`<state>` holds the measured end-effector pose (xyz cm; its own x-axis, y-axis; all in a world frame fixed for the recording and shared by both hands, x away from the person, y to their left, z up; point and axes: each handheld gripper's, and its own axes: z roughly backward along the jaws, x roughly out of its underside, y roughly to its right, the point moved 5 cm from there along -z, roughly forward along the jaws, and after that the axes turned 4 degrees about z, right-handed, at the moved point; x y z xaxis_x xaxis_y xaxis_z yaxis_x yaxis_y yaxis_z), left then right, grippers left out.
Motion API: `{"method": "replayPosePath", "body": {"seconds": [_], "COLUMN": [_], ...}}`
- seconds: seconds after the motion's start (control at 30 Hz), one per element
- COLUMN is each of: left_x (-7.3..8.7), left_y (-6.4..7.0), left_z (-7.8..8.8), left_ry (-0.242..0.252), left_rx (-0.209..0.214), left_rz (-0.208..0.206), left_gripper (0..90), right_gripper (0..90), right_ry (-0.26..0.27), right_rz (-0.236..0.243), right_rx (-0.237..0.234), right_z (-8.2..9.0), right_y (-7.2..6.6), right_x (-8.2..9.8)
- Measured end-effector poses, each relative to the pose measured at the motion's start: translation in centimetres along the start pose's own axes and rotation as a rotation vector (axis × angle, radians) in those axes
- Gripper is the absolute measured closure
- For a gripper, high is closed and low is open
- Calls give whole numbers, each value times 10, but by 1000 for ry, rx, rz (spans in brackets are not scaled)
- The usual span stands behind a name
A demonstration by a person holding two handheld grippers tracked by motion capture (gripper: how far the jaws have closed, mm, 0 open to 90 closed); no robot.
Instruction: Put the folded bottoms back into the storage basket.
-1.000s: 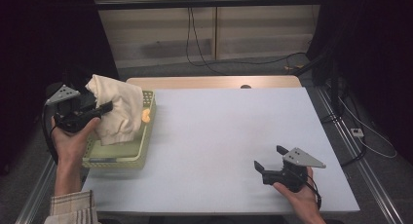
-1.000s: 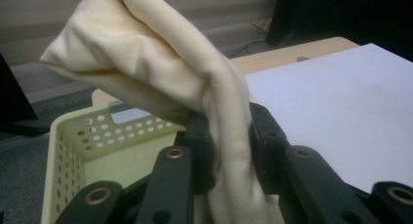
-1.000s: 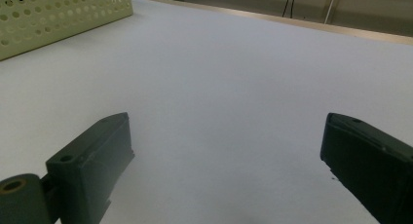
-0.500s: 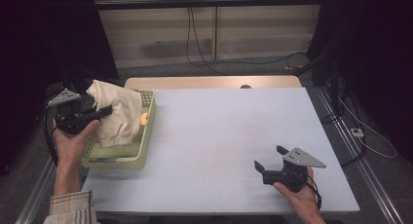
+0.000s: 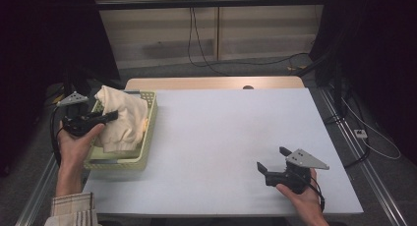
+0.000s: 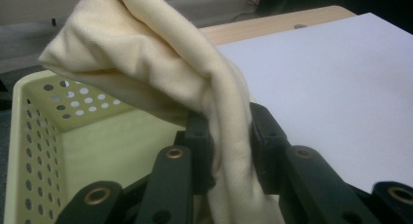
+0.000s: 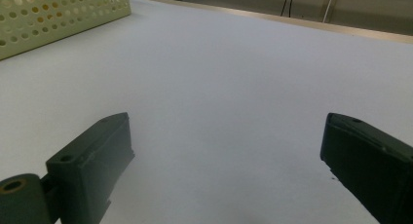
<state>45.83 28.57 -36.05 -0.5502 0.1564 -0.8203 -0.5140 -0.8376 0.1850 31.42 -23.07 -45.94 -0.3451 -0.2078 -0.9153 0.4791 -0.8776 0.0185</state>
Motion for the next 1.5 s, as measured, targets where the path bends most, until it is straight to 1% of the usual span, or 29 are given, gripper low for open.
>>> {"method": "replayPosePath", "body": {"seconds": [0.13, 0.2, 0.27, 0.53, 0.6, 0.7, 0.8, 0.83, 0.93, 1.07, 1.13, 1.23, 1.27, 1.37, 1.43, 1.5], "left_x": [2, 3, 4, 5, 6, 7, 7, 8, 9, 13, 13, 14, 14, 14, 14, 15], "left_y": [-2, -2, -2, -2, -2, -1, 0, 0, -2, -3, -2, 0, 1, 1, -1, -3], "left_z": [-3, -5, -7, -9, -10, -14, -18, -20, -23, -29, -33, -37, -38, -42, -44, -44], "left_ry": [-17, -22, -33, -38, -49, -61, -70, -75, -95, -115, -119, -127, -123, -131, -123, -125], "left_rx": [3, 4, 7, 6, 5, 6, 10, 7, -5, -9, -6, 9, 10, 10, 3, -5], "left_rz": [-6, 4, -2, 0, -1, -9, -8, -16, -13, -7, -8, -12, -6, -11, 15, 16], "left_gripper": [737, 736, 737, 736, 736, 736, 736, 735, 734, 734, 733, 732, 732, 731, 729, 728], "right_gripper": [46, 46, 46, 47, 47, 47, 47, 47, 47, 46, 46, 47, 46, 46, 46, 46], "right_ry": [0, 0, 2, 3, 1, 0, -2, -2, -1, -1, -3, 1, 0, 0, 0, -1], "right_rz": [-1, -1, -3, 0, 3, 3, 1, 2, 3, 2, 3, 0, 2, 1, 2, 4], "right_rx": [-2, -1, 1, 1, 0, -1, -1, 0, -2, -3, -4, -6, -5, -5, -5, -5], "right_z": [0, 0, 0, 0, 0, 0, 0, 0, 0, 0, -1, -1, 0, 0, -1, -1], "right_y": [0, 0, 0, 0, 0, 0, 0, 0, -1, -1, -1, -1, -1, -1, -1, -1], "right_x": [0, 0, 0, 0, 0, 0, 0, 0, 0, 0, 1, 0, 0, 0, 0, 1]}}
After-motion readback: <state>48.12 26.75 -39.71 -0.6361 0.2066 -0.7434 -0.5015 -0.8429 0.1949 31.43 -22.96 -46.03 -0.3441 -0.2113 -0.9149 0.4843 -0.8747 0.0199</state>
